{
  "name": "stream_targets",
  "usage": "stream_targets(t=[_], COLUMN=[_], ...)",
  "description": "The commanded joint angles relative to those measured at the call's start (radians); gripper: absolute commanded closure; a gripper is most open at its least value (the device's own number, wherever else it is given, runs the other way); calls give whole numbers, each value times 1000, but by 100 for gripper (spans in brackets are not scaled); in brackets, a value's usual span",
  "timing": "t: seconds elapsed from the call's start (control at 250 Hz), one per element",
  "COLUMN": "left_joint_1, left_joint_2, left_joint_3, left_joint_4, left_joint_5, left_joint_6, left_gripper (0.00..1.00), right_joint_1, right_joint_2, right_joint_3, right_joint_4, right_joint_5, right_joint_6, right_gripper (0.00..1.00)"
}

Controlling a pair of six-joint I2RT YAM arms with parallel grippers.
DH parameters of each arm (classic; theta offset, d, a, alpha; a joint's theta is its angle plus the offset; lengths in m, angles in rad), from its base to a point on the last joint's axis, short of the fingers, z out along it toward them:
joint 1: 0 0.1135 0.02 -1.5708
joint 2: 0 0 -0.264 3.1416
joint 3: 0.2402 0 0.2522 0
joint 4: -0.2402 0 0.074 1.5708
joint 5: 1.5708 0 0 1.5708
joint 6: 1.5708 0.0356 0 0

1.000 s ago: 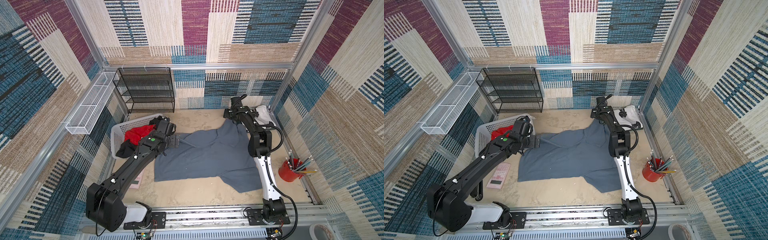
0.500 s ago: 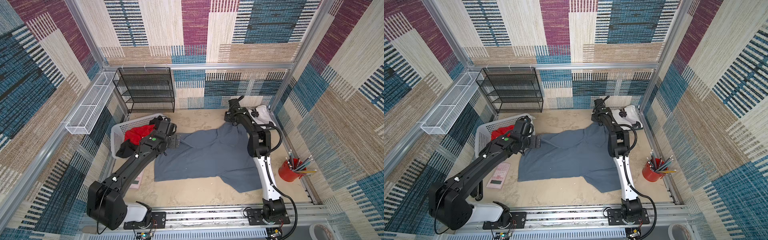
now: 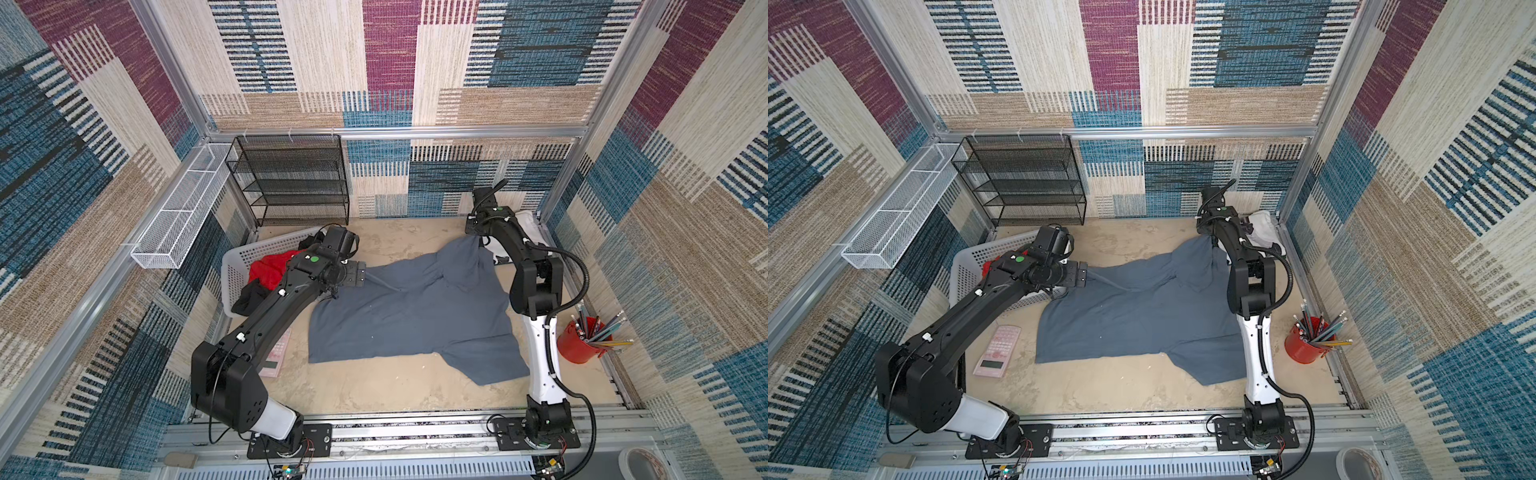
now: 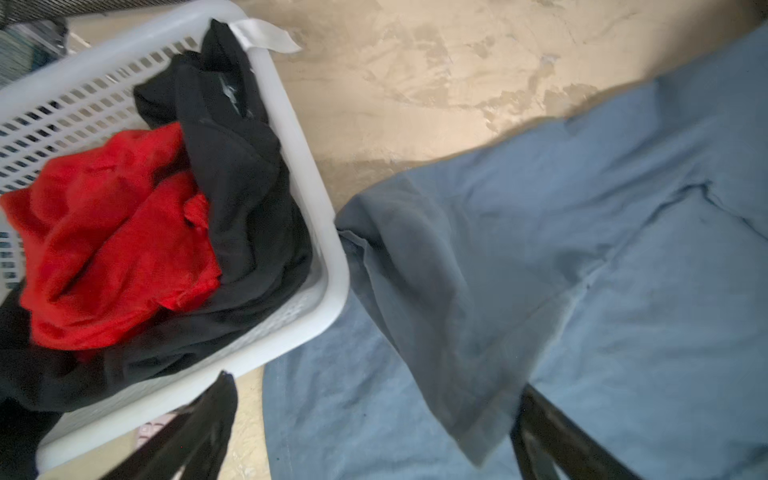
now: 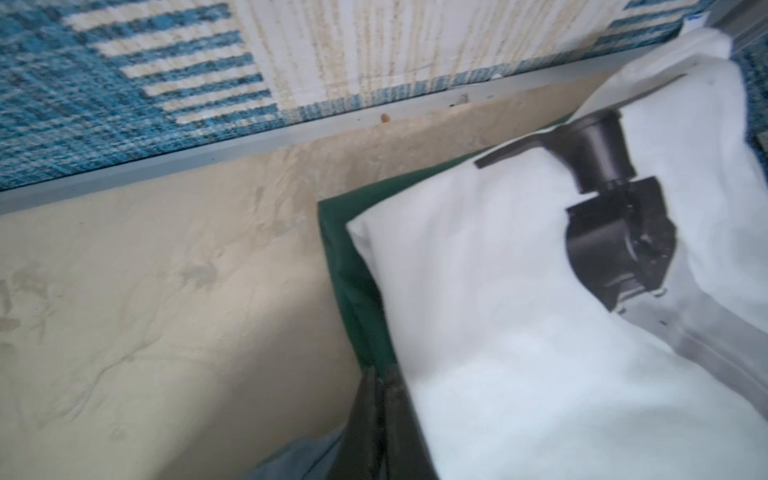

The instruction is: Fold and stack the t-shirts

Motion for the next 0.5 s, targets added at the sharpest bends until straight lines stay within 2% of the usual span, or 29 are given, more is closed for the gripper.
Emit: stream_targets(t=[0.0,0.092,0.172,0.34,0.496], left_joint_1=[37,79,101,126,202], left_joint_2=[-29,-78,-101,-78,-74], left_joint_3=[9,-26,-40,-27,-45], left_joint_4=[-62,-12,17,15,36], left_joint_5=[152,273,334,478,610], left_joint_6=[29,18,13,34,28], left_gripper=[0,0,0,0,0], right_joint_1=[-7,-7,-7,-7,-7], right_joint_2=[-32,-45,-52,-59,-47], right_joint_3=[-35,-65,-83,-110,-120], right_joint_4=[54,69,78,96,95], right_joint_5=[20,0,-22,-40,-15], right_joint_6=[-1,0,6,17,8], right_gripper=[100,100,100,100,100])
